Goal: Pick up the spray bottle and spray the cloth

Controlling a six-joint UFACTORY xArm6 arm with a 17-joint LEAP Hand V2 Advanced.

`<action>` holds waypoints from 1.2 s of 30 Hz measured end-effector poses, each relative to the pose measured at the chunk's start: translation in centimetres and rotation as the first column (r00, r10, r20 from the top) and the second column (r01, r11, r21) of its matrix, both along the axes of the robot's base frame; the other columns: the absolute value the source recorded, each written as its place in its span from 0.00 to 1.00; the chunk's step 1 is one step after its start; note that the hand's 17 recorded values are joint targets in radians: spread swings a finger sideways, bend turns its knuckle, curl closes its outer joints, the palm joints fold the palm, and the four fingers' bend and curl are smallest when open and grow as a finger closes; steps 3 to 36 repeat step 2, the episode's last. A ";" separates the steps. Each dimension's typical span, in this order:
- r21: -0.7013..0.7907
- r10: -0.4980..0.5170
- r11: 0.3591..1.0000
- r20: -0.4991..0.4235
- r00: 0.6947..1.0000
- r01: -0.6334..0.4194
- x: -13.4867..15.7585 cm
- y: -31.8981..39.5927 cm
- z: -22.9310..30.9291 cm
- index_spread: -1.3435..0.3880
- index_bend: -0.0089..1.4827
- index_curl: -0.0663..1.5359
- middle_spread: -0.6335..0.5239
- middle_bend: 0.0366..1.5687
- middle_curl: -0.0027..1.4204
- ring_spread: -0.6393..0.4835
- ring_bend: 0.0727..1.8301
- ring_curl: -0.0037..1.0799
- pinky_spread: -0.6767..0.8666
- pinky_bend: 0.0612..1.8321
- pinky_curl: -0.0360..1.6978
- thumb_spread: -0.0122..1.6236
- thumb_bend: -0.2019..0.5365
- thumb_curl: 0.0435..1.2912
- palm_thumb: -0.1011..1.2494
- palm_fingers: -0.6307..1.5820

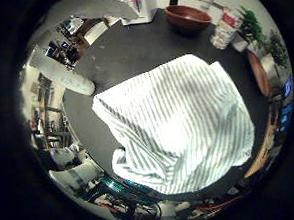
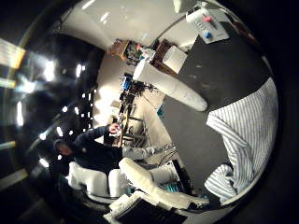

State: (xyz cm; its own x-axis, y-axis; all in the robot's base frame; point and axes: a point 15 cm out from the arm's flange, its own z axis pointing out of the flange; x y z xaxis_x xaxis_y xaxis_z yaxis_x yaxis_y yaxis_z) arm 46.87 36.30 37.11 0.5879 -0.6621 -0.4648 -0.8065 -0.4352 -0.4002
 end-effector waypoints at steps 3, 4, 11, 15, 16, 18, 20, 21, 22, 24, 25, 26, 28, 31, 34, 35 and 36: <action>0.009 -0.032 0.999 0.035 0.999 0.032 0.3 -1.2 2.3 0.56 0.13 0.26 0.51 0.10 0.24 0.81 0.23 0.14 0.87 0.50 0.10 0.56 0.23 0.23 0.25 0.41; 0.009 -0.032 0.999 0.035 0.999 0.032 0.3 -1.2 2.3 0.56 0.13 0.26 0.51 0.10 0.24 0.81 0.23 0.14 0.87 0.50 0.10 0.56 0.23 0.23 0.25 0.41; 0.009 -0.032 0.999 0.035 0.999 0.032 0.3 -1.2 2.3 0.56 0.13 0.26 0.51 0.10 0.24 0.81 0.23 0.14 0.87 0.50 0.10 0.56 0.23 0.23 0.25 0.41; 0.009 -0.032 0.999 0.035 0.999 0.032 0.3 -1.2 2.3 0.56 0.13 0.26 0.51 0.10 0.24 0.81 0.23 0.14 0.87 0.50 0.10 0.56 0.23 0.23 0.25 0.41; 0.009 -0.032 0.999 0.035 0.999 0.032 0.3 -1.2 2.3 0.56 0.13 0.26 0.51 0.10 0.24 0.81 0.23 0.14 0.87 0.50 0.10 0.56 0.23 0.23 0.25 0.41; 0.009 -0.032 0.999 0.035 0.999 0.032 0.3 -1.2 2.3 0.56 0.13 0.26 0.51 0.10 0.24 0.81 0.23 0.14 0.87 0.50 0.10 0.56 0.23 0.23 0.25 0.41; 0.009 -0.032 0.999 0.035 0.999 0.032 0.3 -1.2 2.3 0.56 0.13 0.26 0.51 0.10 0.24 0.81 0.23 0.14 0.87 0.50 0.10 0.56 0.23 0.23 0.25 0.41; 0.009 -0.032 0.999 0.035 0.999 0.032 0.3 -1.2 2.3 0.56 0.13 0.26 0.51 0.10 0.24 0.81 0.23 0.14 0.87 0.50 0.10 0.56 0.23 0.23 0.25 0.41; 0.009 -0.032 0.999 0.035 0.999 0.032 0.3 -1.2 2.3 0.56 0.13 0.26 0.51 0.10 0.24 0.81 0.23 0.14 0.87 0.50 0.10 0.56 0.23 0.23 0.25 0.41; 0.009 -0.032 0.999 0.035 0.999 0.032 0.3 -1.2 2.3 0.56 0.13 0.26 0.51 0.10 0.24 0.81 0.23 0.14 0.87 0.50 0.10 0.56 0.23 0.23 0.25 0.41; 0.009 -0.032 0.999 0.035 0.999 0.032 0.3 -1.2 2.3 0.56 0.13 0.26 0.51 0.10 0.24 0.81 0.23 0.14 0.87 0.50 0.10 0.56 0.23 0.23 0.25 0.41; 0.009 -0.032 0.999 0.035 0.999 0.032 0.3 -1.2 2.3 0.56 0.13 0.26 0.51 0.10 0.24 0.81 0.23 0.14 0.87 0.50 0.10 0.56 0.23 0.23 0.25 0.41; 0.009 -0.032 0.999 0.035 0.999 0.032 0.3 -1.2 2.3 0.56 0.13 0.26 0.51 0.10 0.24 0.81 0.23 0.14 0.87 0.50 0.10 0.56 0.23 0.23 0.25 0.41; 0.009 -0.032 0.999 0.035 0.999 0.032 0.3 -1.2 2.3 0.56 0.13 0.26 0.51 0.10 0.24 0.81 0.23 0.14 0.87 0.50 0.10 0.56 0.23 0.23 0.25 0.41; 0.009 -0.032 0.999 0.035 0.999 0.032 0.3 -1.2 2.3 0.56 0.13 0.26 0.51 0.10 0.24 0.81 0.23 0.14 0.87 0.50 0.10 0.56 0.23 0.23 0.25 0.41; 0.009 -0.032 0.999 0.035 0.999 0.032 0.3 -1.2 2.3 0.56 0.13 0.26 0.51 0.10 0.24 0.81 0.23 0.14 0.87 0.50 0.10 0.56 0.23 0.23 0.25 0.41; 0.009 -0.032 0.999 0.035 0.999 0.032 0.3 -1.2 2.3 0.56 0.13 0.26 0.51 0.10 0.24 0.81 0.23 0.14 0.87 0.50 0.10 0.56 0.23 0.23 0.25 0.41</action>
